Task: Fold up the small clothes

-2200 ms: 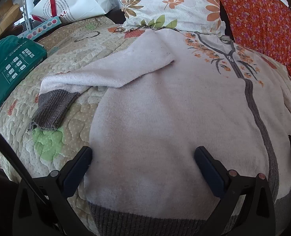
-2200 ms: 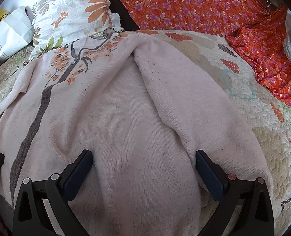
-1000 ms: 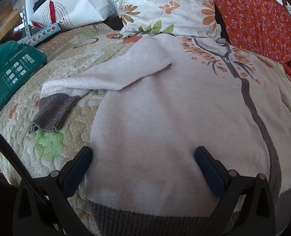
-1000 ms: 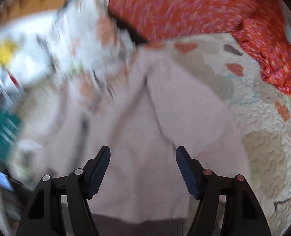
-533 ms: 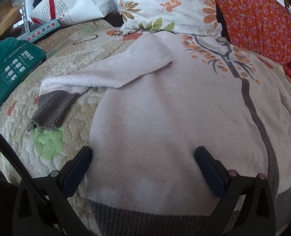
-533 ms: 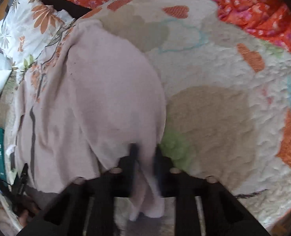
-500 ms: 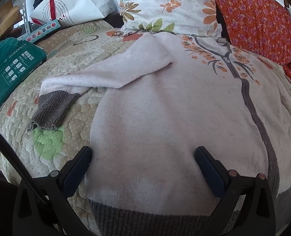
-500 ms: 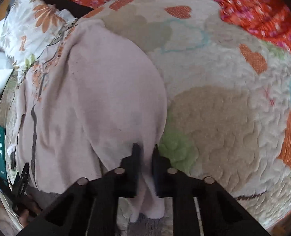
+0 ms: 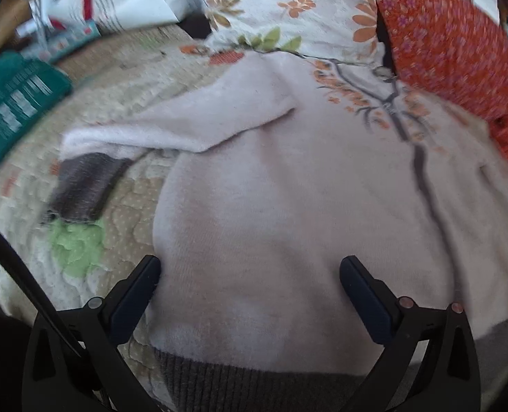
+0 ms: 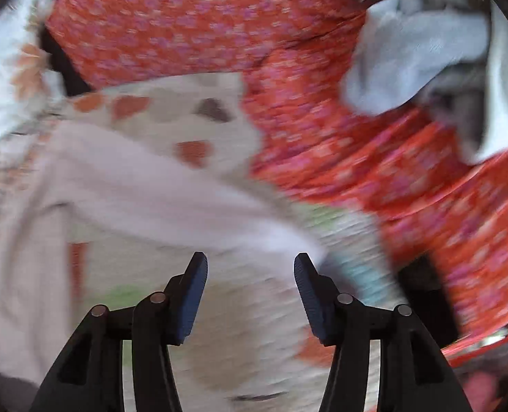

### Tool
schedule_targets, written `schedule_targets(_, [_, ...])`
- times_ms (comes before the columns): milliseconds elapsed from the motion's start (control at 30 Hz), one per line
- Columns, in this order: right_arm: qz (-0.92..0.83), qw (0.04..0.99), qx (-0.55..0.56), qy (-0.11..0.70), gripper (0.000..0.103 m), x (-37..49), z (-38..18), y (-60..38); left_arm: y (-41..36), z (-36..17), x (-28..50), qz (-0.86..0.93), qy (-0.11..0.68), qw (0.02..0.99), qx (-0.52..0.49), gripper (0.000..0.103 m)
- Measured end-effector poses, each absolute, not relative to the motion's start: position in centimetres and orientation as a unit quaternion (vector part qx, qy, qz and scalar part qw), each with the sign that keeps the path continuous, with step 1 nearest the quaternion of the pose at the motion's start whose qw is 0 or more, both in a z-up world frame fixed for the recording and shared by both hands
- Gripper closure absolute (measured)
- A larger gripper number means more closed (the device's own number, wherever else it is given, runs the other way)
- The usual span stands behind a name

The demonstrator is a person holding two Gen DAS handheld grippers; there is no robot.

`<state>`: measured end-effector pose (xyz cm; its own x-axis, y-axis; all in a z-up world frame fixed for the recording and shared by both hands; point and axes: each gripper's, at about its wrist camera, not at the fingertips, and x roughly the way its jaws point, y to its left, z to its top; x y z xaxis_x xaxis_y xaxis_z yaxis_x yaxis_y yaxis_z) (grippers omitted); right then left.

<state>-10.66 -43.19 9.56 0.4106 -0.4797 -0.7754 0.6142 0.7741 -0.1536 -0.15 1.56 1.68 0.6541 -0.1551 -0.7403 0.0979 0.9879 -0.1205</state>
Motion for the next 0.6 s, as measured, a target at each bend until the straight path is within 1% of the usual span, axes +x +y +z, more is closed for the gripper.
schedule_targets(67, [-0.287, 0.855, 0.103, 0.42, 0.046, -10.8, 8.3, -41.0, 3.6, 3.0, 0.2, -0.092, 0.408, 0.903, -0.1, 0.001])
schedule_targets(167, [-0.233, 0.875, 0.132, 0.402, 0.046, -10.2, 6.7, -37.7, 8.3, 5.2, 1.2, -0.066, 0.378, 0.901, -0.201, 0.001])
schedule_targets(233, [-0.201, 0.882, 0.148, 0.399, 0.046, -9.0, 5.3, -35.6, 10.9, 5.4, 3.0, -0.04, 0.389, 0.892, -0.228, 0.001])
schedule_targets(300, [-0.183, 0.884, 0.158, 0.4, 0.046, -8.0, 3.7, -34.1, 13.5, 4.8, 5.3, -0.014, 0.424, 0.871, -0.25, 0.001])
schedule_targets(400, [-0.163, 0.886, 0.173, 0.398, 0.046, -7.1, 1.7, -32.7, 15.8, 3.0, 8.1, -0.011, 0.462, 0.843, -0.274, 0.007])
schedule_targets(467, [-0.159, 0.886, 0.169, 0.401, 0.046, -7.0, 0.4, -31.9, 16.7, 2.7, 9.1, -0.011, 0.465, 0.839, -0.284, 0.009])
schedule_targets(500, [-0.161, 0.884, 0.164, 0.408, 0.046, -6.9, -0.1, -31.8, 16.7, 2.9, 9.5, -0.008, 0.461, 0.841, -0.282, 0.014])
schedule_targets(533, [-0.162, 0.882, 0.16, 0.413, 0.046, -6.8, -0.6, -31.9, 16.7, 3.2, 9.9, 0.002, 0.457, 0.849, -0.267, 0.042])
schedule_targets(567, [-0.162, 0.884, 0.155, 0.411, 0.046, -6.8, -0.7, -31.8, 16.5, 3.4, 10.6, 0.018, 0.458, 0.857, -0.235, 0.057])
schedule_targets(600, [-0.164, 0.886, 0.145, 0.408, 0.046, -7.0, -0.5, -31.6, 16.3, 3.5, 11.1, 0.03, 0.467, 0.858, -0.211, 0.091])
